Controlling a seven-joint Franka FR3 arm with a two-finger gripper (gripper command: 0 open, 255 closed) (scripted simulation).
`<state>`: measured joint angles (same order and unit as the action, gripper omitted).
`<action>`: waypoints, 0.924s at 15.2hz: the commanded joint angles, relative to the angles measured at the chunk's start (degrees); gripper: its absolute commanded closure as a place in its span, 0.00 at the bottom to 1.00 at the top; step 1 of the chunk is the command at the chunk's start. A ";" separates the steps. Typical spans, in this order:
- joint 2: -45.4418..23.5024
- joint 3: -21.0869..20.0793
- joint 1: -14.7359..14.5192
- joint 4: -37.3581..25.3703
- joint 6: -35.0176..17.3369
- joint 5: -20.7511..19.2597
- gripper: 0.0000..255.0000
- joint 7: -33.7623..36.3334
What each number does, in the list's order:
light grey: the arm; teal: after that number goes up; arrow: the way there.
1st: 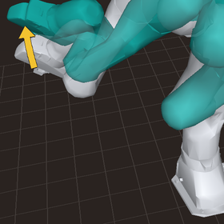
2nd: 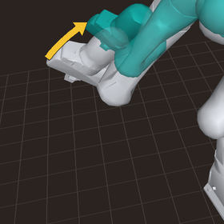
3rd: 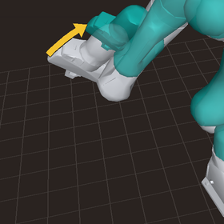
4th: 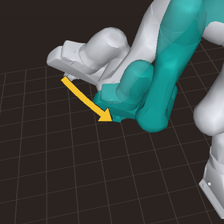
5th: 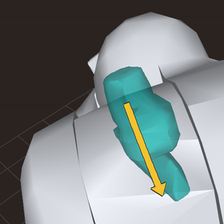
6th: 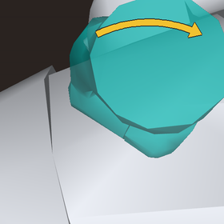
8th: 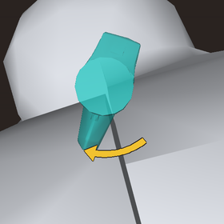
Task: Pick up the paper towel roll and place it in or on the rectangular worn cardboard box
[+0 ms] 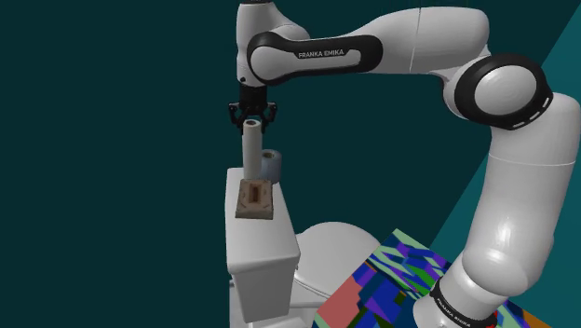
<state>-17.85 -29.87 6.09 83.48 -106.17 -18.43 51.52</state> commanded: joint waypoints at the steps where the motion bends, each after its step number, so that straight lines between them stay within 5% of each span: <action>1: 0.23 0.04 0.23 1.85 -1.64 -0.01 1.00 0.28; 11: 0.21 0.13 0.41 3.77 -3.54 -0.17 1.00 0.65; 12: 0.21 0.13 0.41 3.77 -3.54 -0.17 0.00 0.65; 14: 0.21 0.13 0.41 3.76 -3.53 -0.17 0.00 0.65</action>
<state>-17.64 -29.73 6.50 87.24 -109.70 -18.60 52.16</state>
